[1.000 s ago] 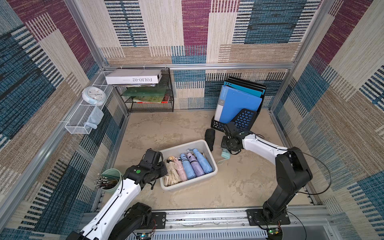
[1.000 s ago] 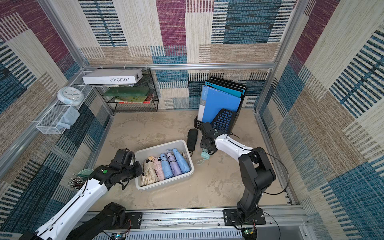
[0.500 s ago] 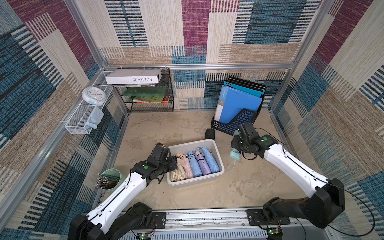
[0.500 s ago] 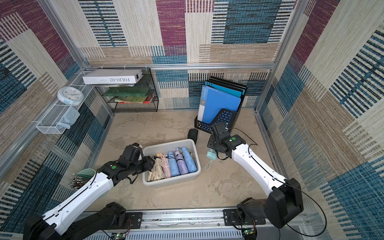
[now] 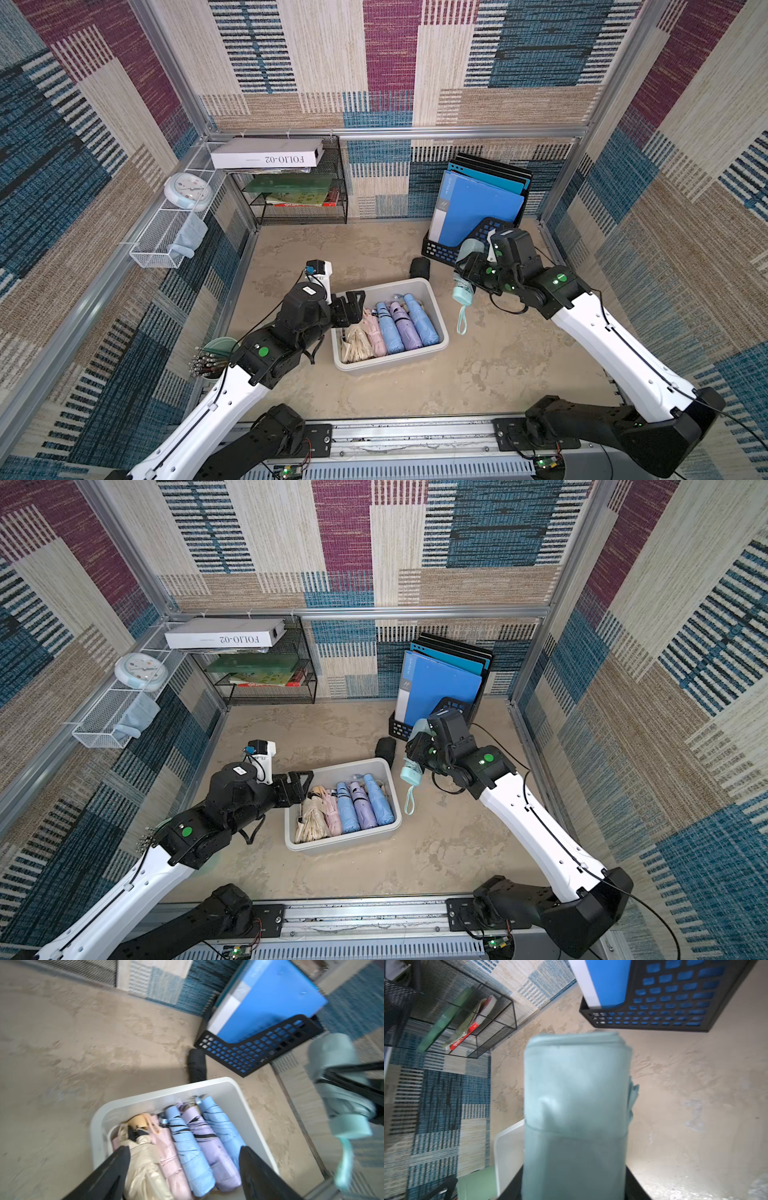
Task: Put the umbrella into the storage box
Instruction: Pick up the umbrella from the center of the board.
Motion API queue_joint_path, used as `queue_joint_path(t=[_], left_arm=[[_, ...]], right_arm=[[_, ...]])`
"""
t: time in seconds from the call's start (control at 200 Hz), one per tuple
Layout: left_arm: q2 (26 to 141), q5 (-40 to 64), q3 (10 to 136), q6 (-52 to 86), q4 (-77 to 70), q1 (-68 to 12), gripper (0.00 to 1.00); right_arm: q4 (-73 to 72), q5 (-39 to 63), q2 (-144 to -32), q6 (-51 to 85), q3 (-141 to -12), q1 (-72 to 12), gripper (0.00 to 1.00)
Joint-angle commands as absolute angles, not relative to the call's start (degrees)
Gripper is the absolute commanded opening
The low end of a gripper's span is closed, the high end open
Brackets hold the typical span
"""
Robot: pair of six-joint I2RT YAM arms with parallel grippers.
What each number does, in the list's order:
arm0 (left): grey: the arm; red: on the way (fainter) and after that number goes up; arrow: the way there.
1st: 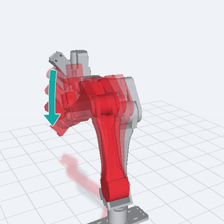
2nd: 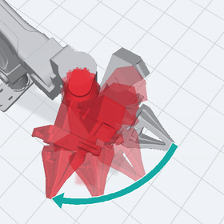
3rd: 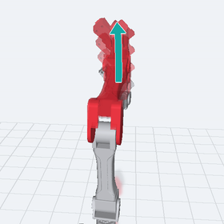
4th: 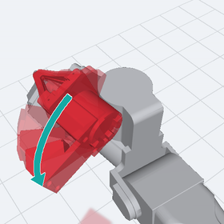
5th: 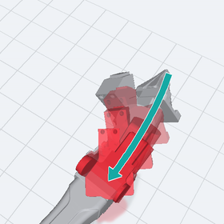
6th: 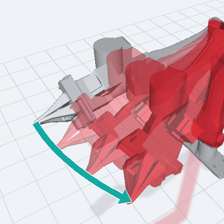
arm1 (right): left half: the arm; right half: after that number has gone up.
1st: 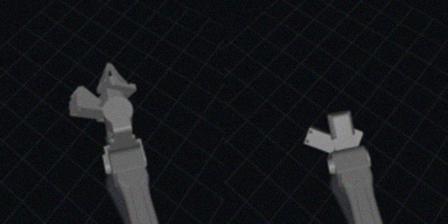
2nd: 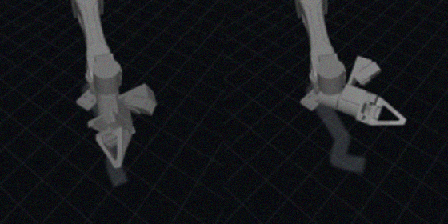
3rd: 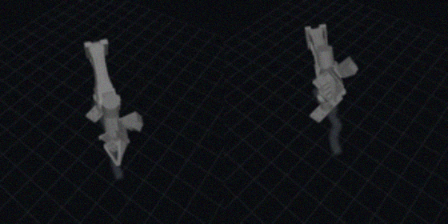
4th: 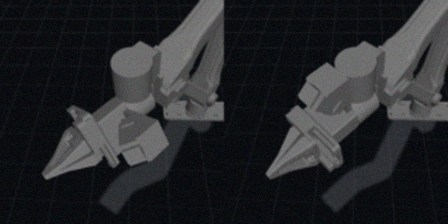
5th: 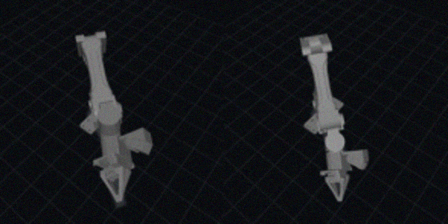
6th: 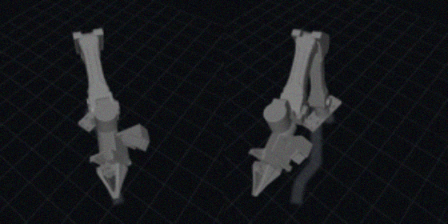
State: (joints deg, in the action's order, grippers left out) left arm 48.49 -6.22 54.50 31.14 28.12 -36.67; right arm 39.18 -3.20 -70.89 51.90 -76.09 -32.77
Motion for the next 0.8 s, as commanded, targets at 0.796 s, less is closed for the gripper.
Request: queue_joint_path(t=[0.796], left_arm=[[66.5,-19.4,65.7,19.5,17.3,-55.7,0.87]], right_arm=[[19.1,-7.9,-78.2,88.4,-76.9,-48.6,0.37]])
